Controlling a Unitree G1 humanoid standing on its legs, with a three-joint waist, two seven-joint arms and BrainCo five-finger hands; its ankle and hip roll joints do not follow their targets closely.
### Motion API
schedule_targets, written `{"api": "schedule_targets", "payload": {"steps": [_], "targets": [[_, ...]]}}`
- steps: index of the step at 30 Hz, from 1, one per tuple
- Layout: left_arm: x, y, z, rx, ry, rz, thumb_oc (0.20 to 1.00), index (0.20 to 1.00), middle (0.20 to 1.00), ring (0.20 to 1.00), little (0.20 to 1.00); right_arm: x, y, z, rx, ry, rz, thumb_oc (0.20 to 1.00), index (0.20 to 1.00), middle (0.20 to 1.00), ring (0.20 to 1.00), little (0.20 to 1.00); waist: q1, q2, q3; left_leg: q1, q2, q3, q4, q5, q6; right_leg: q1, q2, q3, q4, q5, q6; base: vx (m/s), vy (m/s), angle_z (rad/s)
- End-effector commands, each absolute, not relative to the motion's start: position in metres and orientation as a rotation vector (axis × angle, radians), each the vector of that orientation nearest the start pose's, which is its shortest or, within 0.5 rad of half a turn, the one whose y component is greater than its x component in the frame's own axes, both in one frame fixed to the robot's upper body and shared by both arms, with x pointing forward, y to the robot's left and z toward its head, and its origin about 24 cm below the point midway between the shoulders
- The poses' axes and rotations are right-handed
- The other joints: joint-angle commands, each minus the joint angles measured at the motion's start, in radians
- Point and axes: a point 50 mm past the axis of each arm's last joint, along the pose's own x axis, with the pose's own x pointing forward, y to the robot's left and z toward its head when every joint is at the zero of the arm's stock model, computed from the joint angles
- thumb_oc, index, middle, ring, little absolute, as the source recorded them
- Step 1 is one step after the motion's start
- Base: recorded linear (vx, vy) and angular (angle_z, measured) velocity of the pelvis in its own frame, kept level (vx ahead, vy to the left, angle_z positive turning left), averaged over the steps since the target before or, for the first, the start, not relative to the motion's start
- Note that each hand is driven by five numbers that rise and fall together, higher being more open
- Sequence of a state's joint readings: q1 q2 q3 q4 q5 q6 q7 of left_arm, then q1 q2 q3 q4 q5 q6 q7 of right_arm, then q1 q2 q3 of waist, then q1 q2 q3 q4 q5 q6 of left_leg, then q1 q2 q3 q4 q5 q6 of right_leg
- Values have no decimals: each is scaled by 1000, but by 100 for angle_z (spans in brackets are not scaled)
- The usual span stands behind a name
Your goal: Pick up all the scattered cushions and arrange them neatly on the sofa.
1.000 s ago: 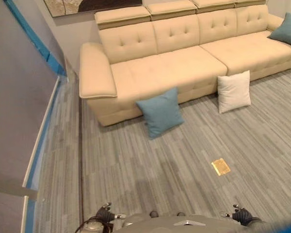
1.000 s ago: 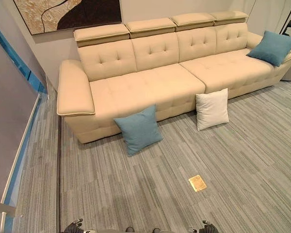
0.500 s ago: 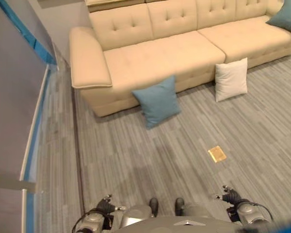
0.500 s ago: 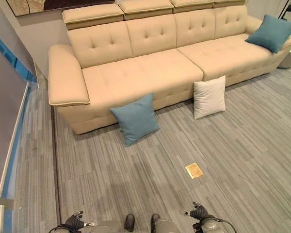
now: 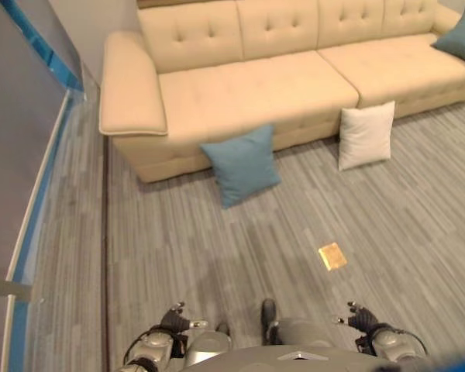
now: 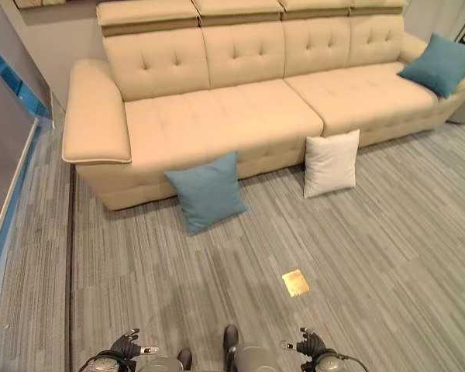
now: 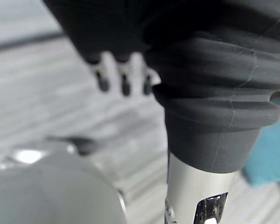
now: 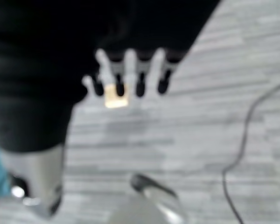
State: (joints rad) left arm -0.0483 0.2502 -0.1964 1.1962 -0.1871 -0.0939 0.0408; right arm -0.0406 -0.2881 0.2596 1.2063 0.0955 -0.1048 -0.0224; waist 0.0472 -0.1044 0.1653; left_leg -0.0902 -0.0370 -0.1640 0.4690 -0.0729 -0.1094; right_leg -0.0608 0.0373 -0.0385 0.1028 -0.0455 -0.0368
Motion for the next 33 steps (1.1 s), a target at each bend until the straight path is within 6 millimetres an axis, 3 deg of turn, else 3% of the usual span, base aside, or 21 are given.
{"api": "schedule_targets", "payload": {"steps": [1, 2, 5, 7, 8, 9, 11, 12, 14, 15, 16, 18, 20, 21, 22, 24, 26, 28, 29, 33], "targets": [[159, 226, -137, 169, 925, 90, 1000, 1000, 1000, 1000, 1000, 140, -251, -138, -354, 989, -33, 1000, 1000, 1000, 1000, 1000, 8, 9, 63, 41, -26, -11, 52, 152, 60, 3, -15, 63, -35, 116, 73, 218, -127, 10], [162, 228, -135, 174, 914, 101, 1000, 1000, 1000, 1000, 1000, 142, -251, -138, -360, 989, -35, 1000, 1000, 1000, 1000, 1000, 24, -1, 72, -53, -42, 43, 44, 136, 79, 33, -22, 71, -49, 107, 70, 301, -89, -27], [163, 230, -134, 174, 910, 107, 1000, 1000, 1000, 1000, 1000, 140, -253, -138, -347, 992, -44, 1000, 1000, 1000, 1000, 1000, 35, 6, 61, -95, -26, 127, -150, 103, 90, 88, -17, 64, -72, 73, 77, 388, 2, -26], [162, 231, -134, 183, 910, 101, 1000, 1000, 1000, 1000, 1000, 136, -253, -139, -347, 1001, -46, 1000, 1000, 1000, 1000, 1000, 47, 20, 49, -102, -27, 149, -323, 138, 88, 135, -5, 66, -93, 48, 84, 412, 109, -6], [160, 231, -135, 181, 916, 105, 1000, 1000, 1000, 1000, 1000, 134, -253, -140, -342, 1008, -47, 1000, 1000, 1000, 1000, 1000, 57, 30, 42, -119, -23, 142, -378, 186, 84, 161, 3, 74, -95, 31, 85, 403, 132, 5], [158, 232, -135, 182, 921, 106, 1000, 1000, 1000, 1000, 1000, 133, -253, -140, -344, 1013, -44, 1000, 1000, 1000, 1000, 1000, 65, 31, 36, -131, -21, 147, -398, 213, 76, 187, -2, 75, -96, 18, 89, 396, 155, 9], [156, 233, -136, 178, 930, 110, 1000, 1000, 1000, 1000, 1000, 132, -253, -141, -340, 1018, -40, 1000, 1000, 1000, 1000, 1000, 65, 26, 32, -138, -19, 159, -372, 209, 73, 195, -14, 75, -86, 7, 93, 290, 142, -16], [153, 234, -137, 172, 941, 119, 1000, 1000, 1000, 1000, 1000, 130, -247, -143, -336, 1026, -22, 1000, 1000, 1000, 1000, 1000, 67, 20, 16, -106, -33, 141, -371, 179, 96, 198, -35, 68, -54, -11, 109, 353, 210, -29], [147, 234, -139, 159, 954, 127, 1000, 1000, 1000, 1000, 1000, 132, -243, -144, -333, 1019, -6, 1000, 1000, 1000, 1000, 1000, 82, 6, 5, -89, -59, 115, -353, 145, 115, 185, -68, 72, 28, 23, 140, 448, 299, -13], [148, 238, -138, 157, 947, 140, 1000, 1000, 1000, 1000, 1000, 141, -236, -141, -334, 984, 19, 1000, 1000, 1000, 1000, 1000, 93, -4, 21, -52, -72, 100, -345, 109, 145, 131, -94, 85, 183, 121, 164, 303, 228, -5], [148, 238, -138, 157, 947, 140, 1000, 1000, 1000, 1000, 1000, 141, -236, -141, -334, 984, 19, 1000, 1000, 1000, 1000, 1000, 93, -4, 19, -55, -71, 99, -346, 110, 144, 129, -93, 85, 182, 123, 164, 248, 206, 8], [152, 241, -135, 161, 933, 144, 1000, 1000, 1000, 1000, 1000, 150, -233, -138, -332, 948, 31, 1000, 1000, 1000, 1000, 1000, 92, 7, 36, -14, -60, 87, -346, 86, 162, 63, -108, 62, 313, 176, 169, 231, 172, 6], [154, 246, -133, 173, 925, 149, 1000, 1000, 1000, 1000, 1000, 158, -229, -134, -329, 916, 40, 1000, 1000, 1000, 1000, 1000, 88, 20, 47, 18, -53, 62, -339, 71, 172, 10, -101, 56, 391, 172, 153, 335, 187, 22], [153, 249, -133, 176, 932, 161, 1000, 1000, 1000, 1000, 1000, 160, -227, -134, -327, 909, 52, 1000, 1000, 1000, 1000, 1000, 79, 28, 41, 59, -47, 37, -357, 70, 175, -51, -73, 41, 367, 141, 141, 208, 75, 58], [152, 250, -133, 176, 932, 161, 1000, 1000, 1000, 1000, 1000, 160, -226, -134, -328, 909, 52, 1000, 1000, 1000, 1000, 1000, 77, 27, 45, 64, -49, 35, -357, 69, 175, -47, -75, 39, 371, 137, 141, 338, 109, 57], [151, 251, -133, 170, 936, 171, 1000, 1000, 1000, 1000, 1000, 164, -225, -132, -326, 895, 64, 1000, 1000, 1000, 1000, 1000, 55, 25, 44, 123, -55, 4, -384, 70, 170, -90, -29, 29, 259, 101, 137, 327, 61, 50], [150, 252, -134, 178, 944, 170, 1000, 1000, 1000, 1000, 1000, 165, -224, -132, -326, 891, 69, 1000, 1000, 1000, 1000, 1000, 32, 6, 47, 167, -83, -32, -395, 66, 169, -130, 22, 45, 97, 111, 144, 382, 55, 24], [151, 251, -134, 180, 943, 162, 1000, 1000, 1000, 1000, 1000, 164, -224, -133, -319, 894, 68, 1000, 1000, 1000, 1000, 1000, 19, 5, 54, 195, -92, -60, -398, 63, 167, -121, 46, 61, 49, 124, 150, 389, 54, 58], [152, 249, -135, 192, 949, 146, 1000, 1000, 1000, 1000, 1000, 156, -226, -136, -321, 921, 69, 1000, 1000, 1000, 1000, 1000, -18, -1, 54, 251, -119, -145, -379, 57, 152, -157, 93, 108, -32, 170, 158, 482, 47, 78], [145, 242, -140, 204, 982, 110, 1000, 1000, 1000, 1000, 1000, 145, -230, -140, -326, 960, 64, 1000, 1000, 1000, 1000, 1000, -32, 6, 30, 271, -120, -197, -327, 67, 124, -125, 98, 167, -11, 170, 132, 291, 11, 133]]}}
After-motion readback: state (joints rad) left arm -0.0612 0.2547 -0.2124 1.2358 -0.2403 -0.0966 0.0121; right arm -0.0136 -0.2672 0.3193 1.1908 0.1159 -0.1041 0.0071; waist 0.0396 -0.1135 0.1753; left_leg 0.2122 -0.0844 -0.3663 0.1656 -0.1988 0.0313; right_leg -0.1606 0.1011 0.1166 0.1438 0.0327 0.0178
